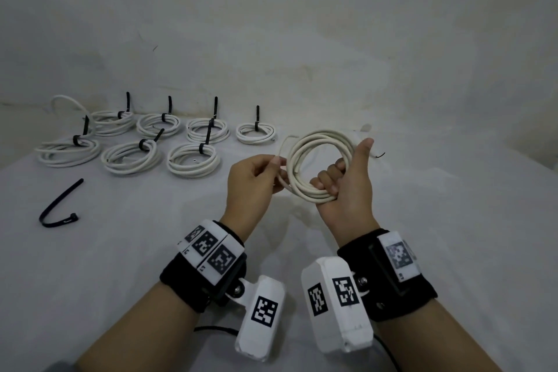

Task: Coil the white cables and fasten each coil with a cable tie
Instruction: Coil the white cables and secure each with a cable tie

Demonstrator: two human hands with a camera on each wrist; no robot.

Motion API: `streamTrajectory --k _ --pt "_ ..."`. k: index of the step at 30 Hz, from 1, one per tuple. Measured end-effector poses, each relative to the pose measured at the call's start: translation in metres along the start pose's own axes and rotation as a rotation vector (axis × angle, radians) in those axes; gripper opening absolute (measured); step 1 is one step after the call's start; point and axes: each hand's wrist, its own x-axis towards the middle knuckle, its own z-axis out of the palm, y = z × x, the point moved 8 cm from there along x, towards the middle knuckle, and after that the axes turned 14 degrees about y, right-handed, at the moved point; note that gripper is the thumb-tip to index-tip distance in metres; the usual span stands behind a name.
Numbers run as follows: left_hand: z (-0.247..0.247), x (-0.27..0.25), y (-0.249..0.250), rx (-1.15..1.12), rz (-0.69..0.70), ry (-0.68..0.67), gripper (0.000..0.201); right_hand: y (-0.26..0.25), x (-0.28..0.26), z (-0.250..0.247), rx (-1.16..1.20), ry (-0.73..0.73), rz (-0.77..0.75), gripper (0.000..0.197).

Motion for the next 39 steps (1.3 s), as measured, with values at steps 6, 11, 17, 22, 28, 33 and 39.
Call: streamTrajectory --k 6,11,17,22,28,33,39 --pt "-0.004 0.001 0.008 -0.030 0.173 0.038 0.019 0.006 -0.001 -0.001 -0.032 0.001 0.027 0.056" --pt "0.008 -0.002 0.011 -0.125 0.064 -0.165 0.028 0.016 0.000 0.000 -0.077 -0.032 0.078 0.057" --pt "0.014 -0.007 0.018 0.042 0.163 -0.287 0.027 0.031 -0.004 0.005 -0.241 -0.106 0.105 0.059" --pt "0.007 0.003 0.014 0.075 0.160 -0.203 0.029 0.025 -0.008 0.012 -0.492 -0.195 -0.081 0.051" --pt "0.012 -0.001 0.020 0.114 0.185 -0.322 0.027 -0.007 -0.011 0.031 -1.091 -0.447 -0.774 0.048" --pt "0.014 -0.004 0.022 0.114 0.207 -0.346 0.020 -0.021 -0.018 0.034 -1.067 -0.564 -0.914 0.033" --pt "0.009 -0.002 0.026 -0.008 0.177 -0.233 0.027 -0.026 -0.025 0.039 -1.115 -0.620 -1.134 0.040"
